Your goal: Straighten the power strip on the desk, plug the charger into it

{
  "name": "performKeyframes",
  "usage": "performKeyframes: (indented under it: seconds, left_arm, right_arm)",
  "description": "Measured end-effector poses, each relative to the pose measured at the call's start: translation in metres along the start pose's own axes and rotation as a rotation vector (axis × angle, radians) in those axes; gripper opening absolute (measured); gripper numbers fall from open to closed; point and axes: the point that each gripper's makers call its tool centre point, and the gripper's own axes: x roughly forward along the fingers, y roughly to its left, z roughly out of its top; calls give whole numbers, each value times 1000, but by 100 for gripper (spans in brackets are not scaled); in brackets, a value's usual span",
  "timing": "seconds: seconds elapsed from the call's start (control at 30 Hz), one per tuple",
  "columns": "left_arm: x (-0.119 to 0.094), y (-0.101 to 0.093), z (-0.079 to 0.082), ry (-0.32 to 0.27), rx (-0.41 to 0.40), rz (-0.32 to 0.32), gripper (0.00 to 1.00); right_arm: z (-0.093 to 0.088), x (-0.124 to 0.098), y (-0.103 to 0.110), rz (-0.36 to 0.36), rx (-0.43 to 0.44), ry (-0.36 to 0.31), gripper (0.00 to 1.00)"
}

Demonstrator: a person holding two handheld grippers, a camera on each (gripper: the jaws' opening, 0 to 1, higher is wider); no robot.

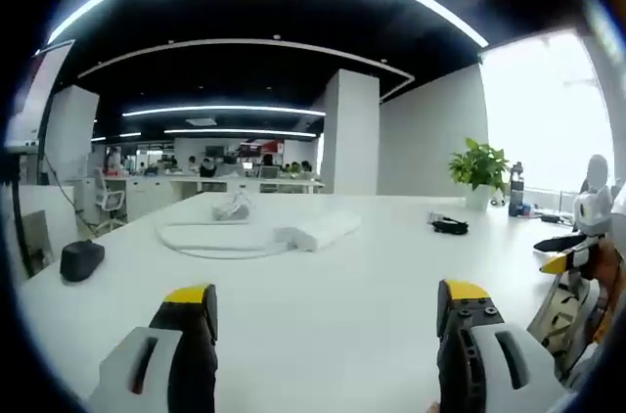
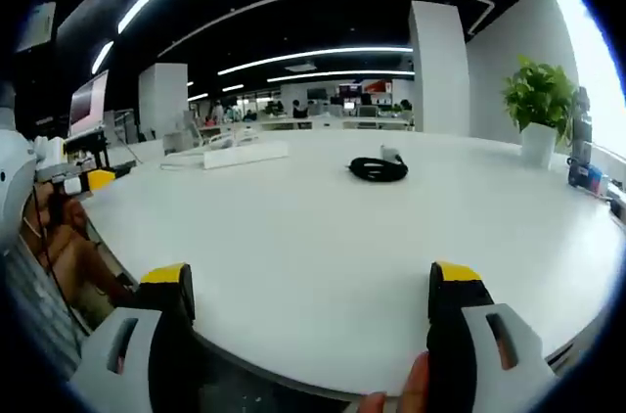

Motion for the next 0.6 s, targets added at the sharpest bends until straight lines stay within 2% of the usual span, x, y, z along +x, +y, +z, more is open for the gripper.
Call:
performKeyframes:
  seconds: [0.6]
  left_arm:
    - [1,-3,1,1,-6,-8,95]
  right_arm:
    - [5,-1,-1,-3,-19,-14,99]
